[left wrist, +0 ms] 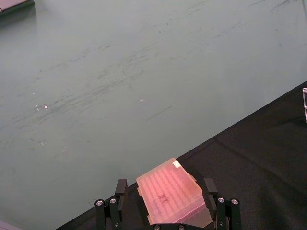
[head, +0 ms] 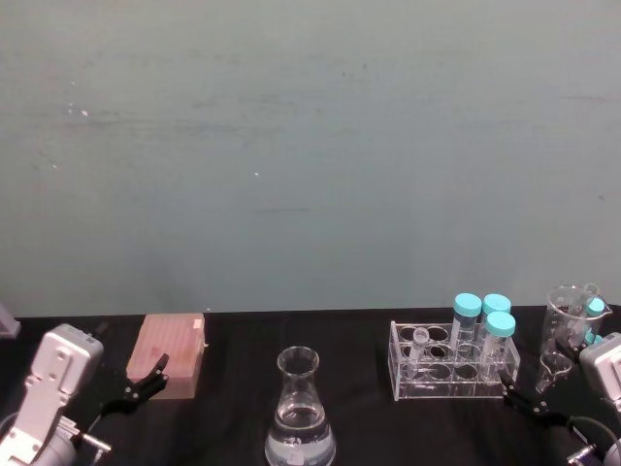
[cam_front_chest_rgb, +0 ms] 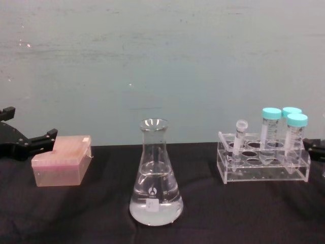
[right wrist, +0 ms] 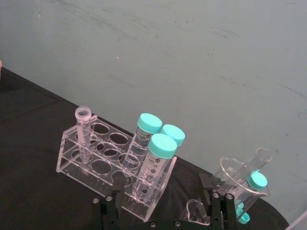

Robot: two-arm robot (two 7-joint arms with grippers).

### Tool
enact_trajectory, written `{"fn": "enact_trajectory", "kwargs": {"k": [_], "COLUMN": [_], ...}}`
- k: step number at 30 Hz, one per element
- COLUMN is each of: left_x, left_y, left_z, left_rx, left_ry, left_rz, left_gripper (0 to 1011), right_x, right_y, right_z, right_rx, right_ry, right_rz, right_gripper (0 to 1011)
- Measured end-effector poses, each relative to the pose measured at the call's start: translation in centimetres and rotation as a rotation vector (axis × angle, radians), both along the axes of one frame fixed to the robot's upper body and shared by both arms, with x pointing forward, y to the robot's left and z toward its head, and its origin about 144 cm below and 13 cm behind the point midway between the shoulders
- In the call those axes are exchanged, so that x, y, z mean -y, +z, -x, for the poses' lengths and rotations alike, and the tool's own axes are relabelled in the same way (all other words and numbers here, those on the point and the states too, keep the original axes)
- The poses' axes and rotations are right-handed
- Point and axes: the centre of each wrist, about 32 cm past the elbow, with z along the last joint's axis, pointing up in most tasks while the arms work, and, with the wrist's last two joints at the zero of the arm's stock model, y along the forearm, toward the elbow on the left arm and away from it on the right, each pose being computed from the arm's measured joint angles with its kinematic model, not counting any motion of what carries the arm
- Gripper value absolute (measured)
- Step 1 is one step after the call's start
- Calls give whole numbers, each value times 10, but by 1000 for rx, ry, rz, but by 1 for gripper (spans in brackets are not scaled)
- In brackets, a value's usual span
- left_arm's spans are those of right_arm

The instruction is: Pour the liquid from the test tube into the beaker using one hand.

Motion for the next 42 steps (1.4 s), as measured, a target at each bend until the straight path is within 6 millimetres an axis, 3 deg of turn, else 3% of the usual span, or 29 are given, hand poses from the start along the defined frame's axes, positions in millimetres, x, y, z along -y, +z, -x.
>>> {"fn": "enact_trajectory", "kwargs": {"k": [23, 42], "left_x": [0, 0], "left_y": [0, 0], "left_z": [0, 0], "left_rx": [0, 0], "left_ry": [0, 0], "left_rz": [0, 0], "left_gripper": [1000, 1000], "right_x": [0, -1], "right_y": [0, 4], "right_z": [0, -14], "right_rx": [0, -22], "right_ry": [-1, 94], "right_rz": [0, -61], "right_gripper": [1003, 1003]}}
